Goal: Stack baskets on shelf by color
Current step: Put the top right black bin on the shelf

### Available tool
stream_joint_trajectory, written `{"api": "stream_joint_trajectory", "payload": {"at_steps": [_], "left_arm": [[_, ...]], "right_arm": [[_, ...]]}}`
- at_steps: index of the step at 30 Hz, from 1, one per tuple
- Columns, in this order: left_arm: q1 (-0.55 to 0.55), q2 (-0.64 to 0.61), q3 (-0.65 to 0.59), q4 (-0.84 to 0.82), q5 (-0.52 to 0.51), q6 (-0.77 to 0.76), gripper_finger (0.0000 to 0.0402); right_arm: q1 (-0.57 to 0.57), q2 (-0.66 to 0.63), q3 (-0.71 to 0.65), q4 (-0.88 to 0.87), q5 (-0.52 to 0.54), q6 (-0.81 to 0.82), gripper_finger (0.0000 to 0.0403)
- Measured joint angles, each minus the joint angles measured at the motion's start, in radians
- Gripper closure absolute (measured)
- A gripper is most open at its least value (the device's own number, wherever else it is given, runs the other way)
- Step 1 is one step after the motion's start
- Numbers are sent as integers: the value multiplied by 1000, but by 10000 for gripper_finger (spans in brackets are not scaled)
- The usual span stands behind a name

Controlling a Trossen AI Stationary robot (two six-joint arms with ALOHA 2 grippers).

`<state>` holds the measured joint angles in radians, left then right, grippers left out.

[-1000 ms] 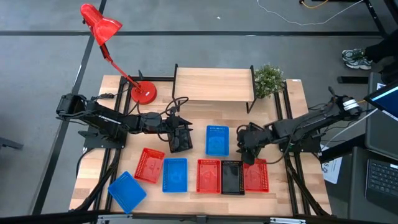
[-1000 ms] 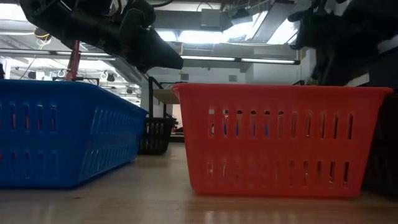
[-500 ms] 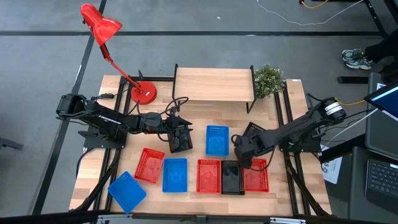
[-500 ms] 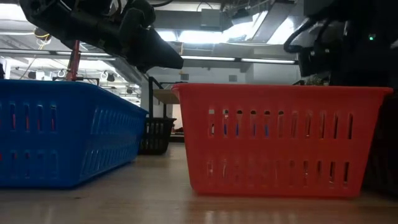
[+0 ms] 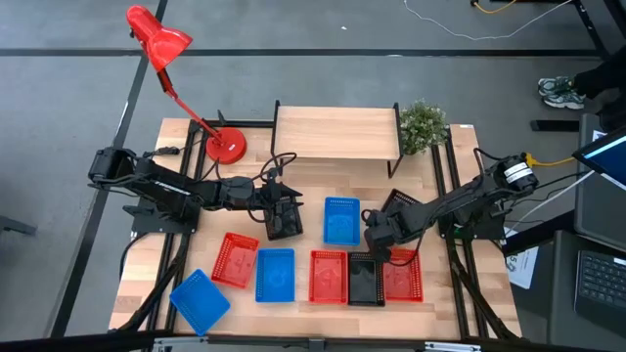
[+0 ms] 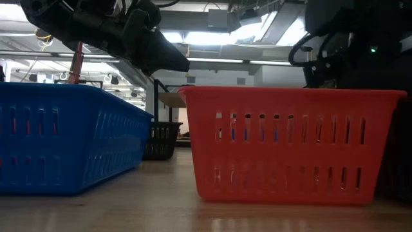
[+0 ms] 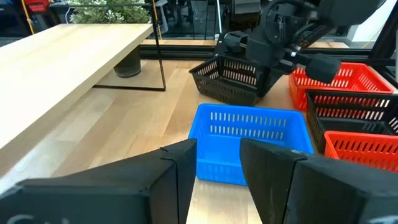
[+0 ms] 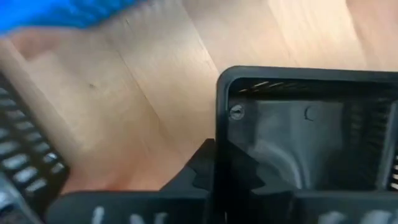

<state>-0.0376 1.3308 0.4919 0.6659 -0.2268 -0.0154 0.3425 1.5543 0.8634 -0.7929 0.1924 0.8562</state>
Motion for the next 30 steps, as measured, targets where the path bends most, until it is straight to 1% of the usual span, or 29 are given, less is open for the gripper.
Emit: {"api": "stream_joint_trajectory", "payload": {"at_steps": [3, 7, 11, 14, 17, 20, 22, 24, 25, 27, 30], "left_arm": [[0, 0, 0, 0, 0, 0, 285], [0, 0, 0, 0, 0, 1, 285], [0, 0, 0, 0, 0, 9, 285], [0, 0, 0, 0, 0, 35, 285], [0, 0, 0, 0, 0, 49, 285], [0, 0, 0, 0, 0, 50, 285], [0, 0, 0, 0, 0, 50, 285], [0, 0, 0, 0, 0, 51, 285], [0, 0, 0, 0, 0, 51, 285], [0, 0, 0, 0, 0, 51, 285], [0, 0, 0, 0, 0, 51, 285]], "right_arm": [[0, 0, 51, -4, -1, -25, 399], [0, 0, 173, -45, 4, -102, 400], [0, 0, 335, -117, 77, -225, 401], [0, 0, 451, -185, 166, -353, 401], [-8, 0, 568, -275, 309, -510, 402], [-49, 0, 671, -381, 420, -634, 402], [-100, 0, 727, -422, 468, -709, 402], [-171, -1, 760, -431, 471, -800, 402], [-213, -1, 768, -429, 454, -849, 402], [-307, -1, 768, -424, 396, -936, 402], [-466, -1, 722, -402, 271, -1039, 402]]}}
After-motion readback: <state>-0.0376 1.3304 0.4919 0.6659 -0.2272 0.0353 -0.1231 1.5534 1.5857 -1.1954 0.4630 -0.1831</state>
